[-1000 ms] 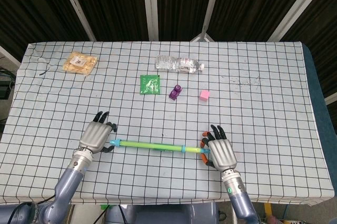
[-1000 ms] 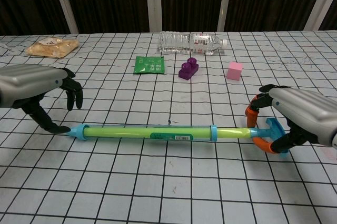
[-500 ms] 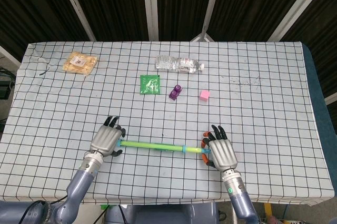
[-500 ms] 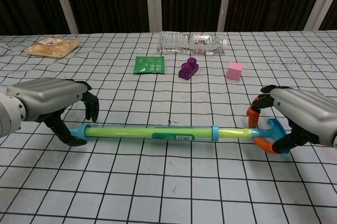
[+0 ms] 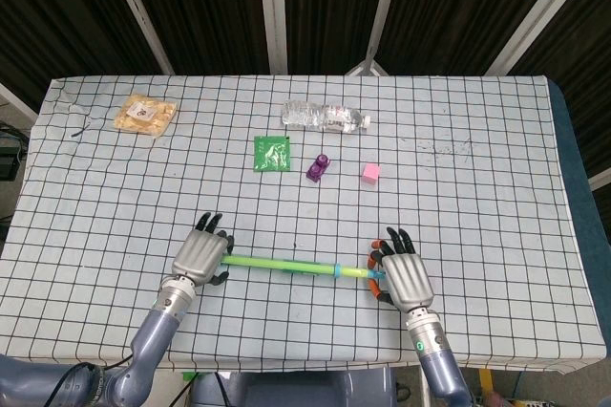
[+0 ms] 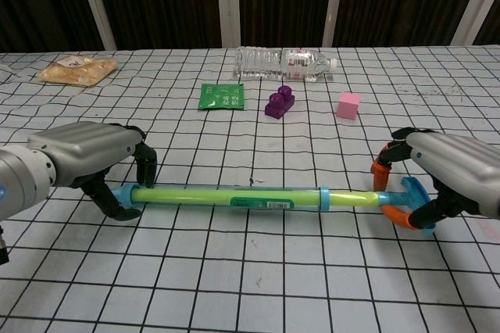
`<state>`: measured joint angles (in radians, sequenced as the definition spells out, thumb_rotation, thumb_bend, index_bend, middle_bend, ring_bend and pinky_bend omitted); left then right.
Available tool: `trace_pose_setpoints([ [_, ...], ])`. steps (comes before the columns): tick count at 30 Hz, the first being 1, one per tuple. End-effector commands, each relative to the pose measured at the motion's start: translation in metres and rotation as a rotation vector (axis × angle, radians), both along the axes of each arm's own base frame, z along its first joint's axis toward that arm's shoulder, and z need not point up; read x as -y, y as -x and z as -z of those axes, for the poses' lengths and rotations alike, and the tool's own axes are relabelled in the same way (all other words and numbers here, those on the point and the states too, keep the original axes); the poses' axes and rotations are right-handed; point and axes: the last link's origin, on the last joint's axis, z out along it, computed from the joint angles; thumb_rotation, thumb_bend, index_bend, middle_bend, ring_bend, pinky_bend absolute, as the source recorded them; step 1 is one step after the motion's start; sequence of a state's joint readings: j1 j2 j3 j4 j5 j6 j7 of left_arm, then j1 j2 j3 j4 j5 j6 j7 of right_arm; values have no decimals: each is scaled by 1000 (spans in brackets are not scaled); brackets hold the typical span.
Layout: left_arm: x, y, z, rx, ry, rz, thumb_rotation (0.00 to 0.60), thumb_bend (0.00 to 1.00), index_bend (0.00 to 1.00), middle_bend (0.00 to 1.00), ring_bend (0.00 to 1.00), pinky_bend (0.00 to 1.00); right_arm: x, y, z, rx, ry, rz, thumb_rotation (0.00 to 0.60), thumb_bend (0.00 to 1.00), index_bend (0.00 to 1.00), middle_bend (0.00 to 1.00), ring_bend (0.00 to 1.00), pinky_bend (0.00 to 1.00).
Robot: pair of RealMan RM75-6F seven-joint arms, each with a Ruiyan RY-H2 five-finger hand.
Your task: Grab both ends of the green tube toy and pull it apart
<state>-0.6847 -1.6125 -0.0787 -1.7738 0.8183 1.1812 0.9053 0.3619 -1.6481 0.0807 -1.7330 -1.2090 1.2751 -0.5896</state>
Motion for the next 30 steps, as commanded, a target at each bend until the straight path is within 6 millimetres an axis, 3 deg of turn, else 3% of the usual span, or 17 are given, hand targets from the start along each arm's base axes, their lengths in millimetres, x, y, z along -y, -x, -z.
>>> trace_pose_setpoints([
  [1, 0, 0, 1, -1, 0, -2, 600, 369, 447, 380, 64, 0, 0, 0, 0, 0, 0, -1, 600, 460, 610, 295, 0, 0],
  [14, -3, -3, 2, 29, -34, 16, 600, 499, 548, 520, 113, 8, 0, 2, -2, -8, -1, 1, 600, 462, 614, 302, 0, 0],
  [30, -1, 19, -22, 31, -66, -6, 600, 513, 575, 553, 132, 21, 3, 1, -12, 4, 22, 6, 600, 462, 614, 302, 0, 0],
])
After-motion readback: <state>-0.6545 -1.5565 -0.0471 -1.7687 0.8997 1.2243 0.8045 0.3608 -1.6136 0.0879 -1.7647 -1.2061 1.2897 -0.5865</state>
